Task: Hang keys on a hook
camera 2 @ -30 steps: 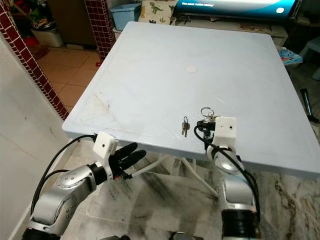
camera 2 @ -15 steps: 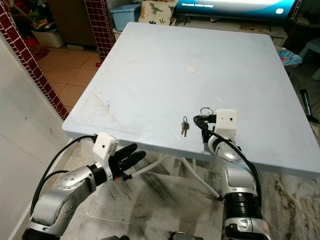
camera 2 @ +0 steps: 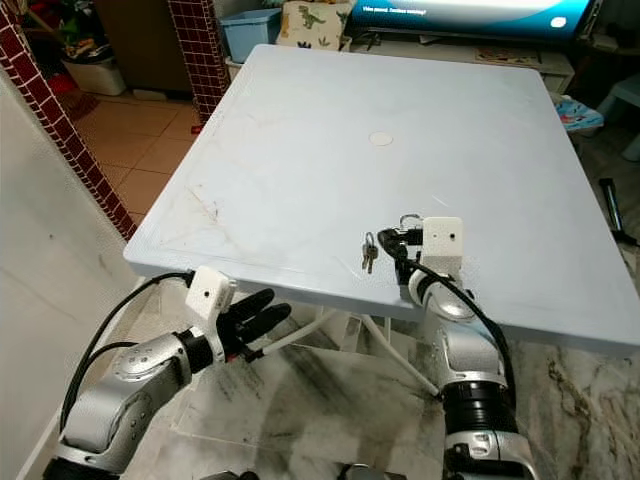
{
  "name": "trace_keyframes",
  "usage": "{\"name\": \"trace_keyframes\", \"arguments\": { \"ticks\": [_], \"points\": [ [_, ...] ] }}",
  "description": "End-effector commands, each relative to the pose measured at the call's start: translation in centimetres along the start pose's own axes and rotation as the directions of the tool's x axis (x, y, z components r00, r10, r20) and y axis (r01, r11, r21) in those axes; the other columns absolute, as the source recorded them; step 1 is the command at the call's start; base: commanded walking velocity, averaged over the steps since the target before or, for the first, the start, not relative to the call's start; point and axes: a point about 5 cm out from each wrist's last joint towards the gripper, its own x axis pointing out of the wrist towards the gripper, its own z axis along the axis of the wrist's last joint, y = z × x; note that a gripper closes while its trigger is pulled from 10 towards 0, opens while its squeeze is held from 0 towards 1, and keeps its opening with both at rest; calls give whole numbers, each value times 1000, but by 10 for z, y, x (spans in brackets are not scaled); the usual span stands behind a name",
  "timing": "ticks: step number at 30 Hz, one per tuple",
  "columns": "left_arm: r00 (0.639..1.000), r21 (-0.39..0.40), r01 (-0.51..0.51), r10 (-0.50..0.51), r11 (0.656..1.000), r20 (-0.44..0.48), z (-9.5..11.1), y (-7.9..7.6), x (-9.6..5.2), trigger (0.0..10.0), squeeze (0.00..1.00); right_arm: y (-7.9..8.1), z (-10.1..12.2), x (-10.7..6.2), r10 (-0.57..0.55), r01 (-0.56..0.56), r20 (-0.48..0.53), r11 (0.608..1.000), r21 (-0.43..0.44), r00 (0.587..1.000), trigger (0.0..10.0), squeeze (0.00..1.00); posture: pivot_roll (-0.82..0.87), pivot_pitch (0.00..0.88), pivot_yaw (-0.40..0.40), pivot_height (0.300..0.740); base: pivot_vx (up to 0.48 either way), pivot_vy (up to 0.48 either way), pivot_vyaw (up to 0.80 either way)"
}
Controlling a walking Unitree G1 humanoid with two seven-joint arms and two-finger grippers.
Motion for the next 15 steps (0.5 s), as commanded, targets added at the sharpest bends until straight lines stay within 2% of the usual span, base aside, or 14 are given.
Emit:
{"name": "trace_keyframes", "arguments": {
  "ticks": [1, 4, 8, 13, 15],
  "points": [
    [1000, 6, 1, -1, 1000, -3, 0, -2, -1, 10000, 0, 0, -12, -5, -30, 28, -52, 999, -33, 998, 10000, 0, -87, 154, 4, 740, 0, 0, 0],
    [1000, 4, 1, -1, 1000, -3, 0, -2, -1, 10000, 0, -1, -9, -12, -62, 61, -18, 997, -43, 998, 10000, 0, -91, 154, 2, 740, 0, 0, 0],
    [1000, 3, 2, -2, 1000, -4, 0, -2, -1, 10000, 0, 10, 7, -23, -41, 50, 101, 995, -85, 994, 10000, 0, -98, 153, 2, 740, 0, 0, 0],
    [1000, 3, 5, -5, 1000, -4, 0, -3, 0, 10000, 0, 17, 13, -27, -28, 38, 120, 996, -78, 992, 10000, 0, -98, 149, 2, 740, 0, 0, 0],
    [1000, 3, 5, -5, 1000, -4, -1, -2, 1, 10000, 0, 21, 19, -27, -14, 26, 156, 997, -78, 988, 10000, 0, -98, 149, 2, 740, 0, 0, 0]
  ]
}}
